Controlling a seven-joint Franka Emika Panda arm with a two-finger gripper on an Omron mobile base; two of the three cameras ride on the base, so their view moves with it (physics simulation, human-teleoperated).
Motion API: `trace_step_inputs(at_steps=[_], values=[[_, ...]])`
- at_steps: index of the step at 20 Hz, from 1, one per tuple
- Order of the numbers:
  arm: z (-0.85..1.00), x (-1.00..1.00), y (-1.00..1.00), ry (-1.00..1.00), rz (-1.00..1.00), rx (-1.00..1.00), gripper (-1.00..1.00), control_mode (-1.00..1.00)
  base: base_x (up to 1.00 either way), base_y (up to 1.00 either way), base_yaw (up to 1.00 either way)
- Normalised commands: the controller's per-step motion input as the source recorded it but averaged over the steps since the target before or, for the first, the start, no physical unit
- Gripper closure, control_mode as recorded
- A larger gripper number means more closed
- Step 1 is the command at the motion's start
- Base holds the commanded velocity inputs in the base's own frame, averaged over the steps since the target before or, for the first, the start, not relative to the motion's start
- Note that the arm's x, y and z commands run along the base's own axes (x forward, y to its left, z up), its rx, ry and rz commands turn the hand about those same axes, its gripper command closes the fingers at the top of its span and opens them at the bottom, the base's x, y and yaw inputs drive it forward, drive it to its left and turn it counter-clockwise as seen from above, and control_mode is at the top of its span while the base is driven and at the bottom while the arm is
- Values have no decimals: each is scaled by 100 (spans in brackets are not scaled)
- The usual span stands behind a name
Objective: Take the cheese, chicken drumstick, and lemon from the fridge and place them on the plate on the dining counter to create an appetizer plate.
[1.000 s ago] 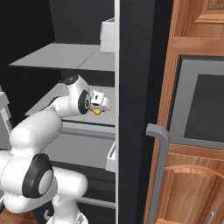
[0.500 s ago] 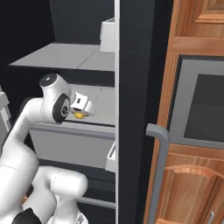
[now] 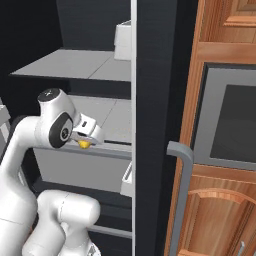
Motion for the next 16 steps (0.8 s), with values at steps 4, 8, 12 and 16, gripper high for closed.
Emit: trace_step_inputs(at_steps=[4, 8, 12, 16], values=[[0, 0, 0, 0, 0, 0, 100, 100, -77, 25, 0], [0, 0, 0, 0, 0, 0, 100, 100, -100, 59, -3], [0, 0, 0, 0, 0, 0, 100, 100, -95, 62, -11], [0, 0, 0, 0, 0, 0, 100, 100, -40, 20, -47]])
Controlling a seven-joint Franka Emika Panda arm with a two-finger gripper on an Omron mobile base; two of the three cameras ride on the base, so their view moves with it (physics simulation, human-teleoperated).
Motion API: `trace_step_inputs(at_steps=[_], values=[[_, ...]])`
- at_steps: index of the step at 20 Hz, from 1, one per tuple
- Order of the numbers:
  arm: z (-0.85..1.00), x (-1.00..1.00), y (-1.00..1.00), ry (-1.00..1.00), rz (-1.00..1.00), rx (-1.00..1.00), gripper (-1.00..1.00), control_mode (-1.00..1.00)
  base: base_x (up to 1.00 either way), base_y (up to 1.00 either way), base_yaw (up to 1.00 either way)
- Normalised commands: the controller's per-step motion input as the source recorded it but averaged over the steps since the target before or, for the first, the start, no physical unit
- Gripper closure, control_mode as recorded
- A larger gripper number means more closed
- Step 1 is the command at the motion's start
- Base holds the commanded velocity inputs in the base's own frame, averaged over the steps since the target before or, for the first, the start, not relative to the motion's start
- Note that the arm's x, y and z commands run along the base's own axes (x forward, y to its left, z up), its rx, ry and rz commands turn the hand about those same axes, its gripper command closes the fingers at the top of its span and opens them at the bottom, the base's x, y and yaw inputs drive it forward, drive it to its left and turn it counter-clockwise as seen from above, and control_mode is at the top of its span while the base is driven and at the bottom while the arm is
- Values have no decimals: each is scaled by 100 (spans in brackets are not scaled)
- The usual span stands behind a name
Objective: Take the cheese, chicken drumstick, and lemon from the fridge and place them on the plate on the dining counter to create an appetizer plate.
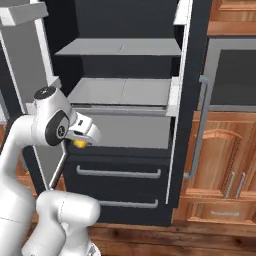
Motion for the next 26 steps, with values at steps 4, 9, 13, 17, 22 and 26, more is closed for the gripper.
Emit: trace_step_inputs(at_steps=[4, 9, 13, 17, 22, 26], values=[[0, 0, 0, 0, 0, 0, 100, 100, -15, 0, -77], [0, 0, 0, 0, 0, 0, 100, 100, -36, 0, -74], [0, 0, 0, 0, 0, 0, 100, 100, -44, -12, -66], [0, 0, 0, 0, 0, 0, 100, 100, -35, -46, -58], [0, 0, 0, 0, 0, 0, 100, 100, -4, -70, -52], [0, 0, 0, 0, 0, 0, 100, 100, 36, -85, -47]])
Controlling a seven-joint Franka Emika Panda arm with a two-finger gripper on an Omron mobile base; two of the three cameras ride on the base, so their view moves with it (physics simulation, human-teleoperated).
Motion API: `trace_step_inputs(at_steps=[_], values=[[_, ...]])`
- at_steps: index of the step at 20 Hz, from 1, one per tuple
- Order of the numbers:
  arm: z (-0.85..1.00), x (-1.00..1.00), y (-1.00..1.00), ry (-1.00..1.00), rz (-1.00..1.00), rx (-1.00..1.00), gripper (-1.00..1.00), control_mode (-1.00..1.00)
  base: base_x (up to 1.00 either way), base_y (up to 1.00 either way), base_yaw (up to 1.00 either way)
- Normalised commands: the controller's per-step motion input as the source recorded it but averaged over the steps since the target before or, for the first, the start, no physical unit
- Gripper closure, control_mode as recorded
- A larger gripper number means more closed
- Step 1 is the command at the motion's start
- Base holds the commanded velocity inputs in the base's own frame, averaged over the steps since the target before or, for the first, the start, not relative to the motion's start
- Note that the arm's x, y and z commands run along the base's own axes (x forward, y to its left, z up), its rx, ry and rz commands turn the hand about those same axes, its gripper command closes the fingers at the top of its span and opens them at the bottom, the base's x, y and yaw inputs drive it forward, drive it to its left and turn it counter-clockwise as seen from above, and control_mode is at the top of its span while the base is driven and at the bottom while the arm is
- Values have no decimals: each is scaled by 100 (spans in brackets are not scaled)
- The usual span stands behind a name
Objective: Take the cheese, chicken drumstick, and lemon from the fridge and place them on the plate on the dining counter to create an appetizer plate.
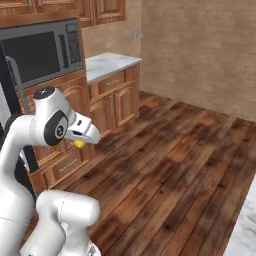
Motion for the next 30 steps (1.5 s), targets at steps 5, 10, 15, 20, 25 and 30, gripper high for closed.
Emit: trace_step_inputs(at_steps=[5, 10, 15, 20, 25, 30], values=[[0, 0, 0, 0, 0, 0, 100, 100, 79, -67, -42], [0, 0, 0, 0, 0, 0, 100, 100, 100, -27, -36], [0, 0, 0, 0, 0, 0, 100, 100, 100, 0, -39], [0, 0, 0, 0, 0, 0, 100, 100, 100, 7, -36], [0, 0, 0, 0, 0, 0, 100, 100, 100, 24, -40], [0, 0, 0, 0, 0, 0, 100, 100, 98, 36, -46]])
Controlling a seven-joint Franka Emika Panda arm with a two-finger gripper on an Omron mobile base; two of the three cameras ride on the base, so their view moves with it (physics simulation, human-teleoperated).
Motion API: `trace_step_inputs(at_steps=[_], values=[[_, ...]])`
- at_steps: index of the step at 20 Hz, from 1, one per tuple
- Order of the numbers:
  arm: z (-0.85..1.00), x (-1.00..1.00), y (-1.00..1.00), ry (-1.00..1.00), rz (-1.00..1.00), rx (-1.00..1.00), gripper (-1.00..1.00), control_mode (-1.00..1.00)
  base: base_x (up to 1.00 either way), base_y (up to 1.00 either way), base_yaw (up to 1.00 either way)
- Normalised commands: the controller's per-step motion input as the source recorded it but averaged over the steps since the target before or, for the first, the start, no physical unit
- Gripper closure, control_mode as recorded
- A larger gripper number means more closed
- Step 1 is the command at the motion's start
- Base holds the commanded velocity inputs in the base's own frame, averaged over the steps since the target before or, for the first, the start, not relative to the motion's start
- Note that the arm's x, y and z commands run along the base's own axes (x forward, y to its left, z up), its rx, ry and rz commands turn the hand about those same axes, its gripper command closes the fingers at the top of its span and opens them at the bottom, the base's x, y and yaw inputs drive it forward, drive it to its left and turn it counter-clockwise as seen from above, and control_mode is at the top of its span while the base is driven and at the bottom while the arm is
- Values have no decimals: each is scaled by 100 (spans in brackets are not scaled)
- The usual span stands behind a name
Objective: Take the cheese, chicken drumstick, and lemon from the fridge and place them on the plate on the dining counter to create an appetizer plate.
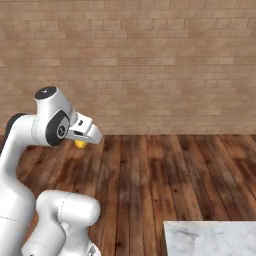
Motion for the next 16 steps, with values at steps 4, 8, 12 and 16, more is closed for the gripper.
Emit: trace_step_inputs(at_steps=[4, 8, 12, 16], values=[[0, 0, 0, 0, 0, 0, 100, 100, 83, 55, -52], [0, 0, 0, 0, 0, 0, 100, 100, 69, 80, -58], [0, 0, 0, 0, 0, 0, 100, 100, 61, 82, -61], [0, 0, 0, 0, 0, 0, 100, 100, 55, 77, -64]])
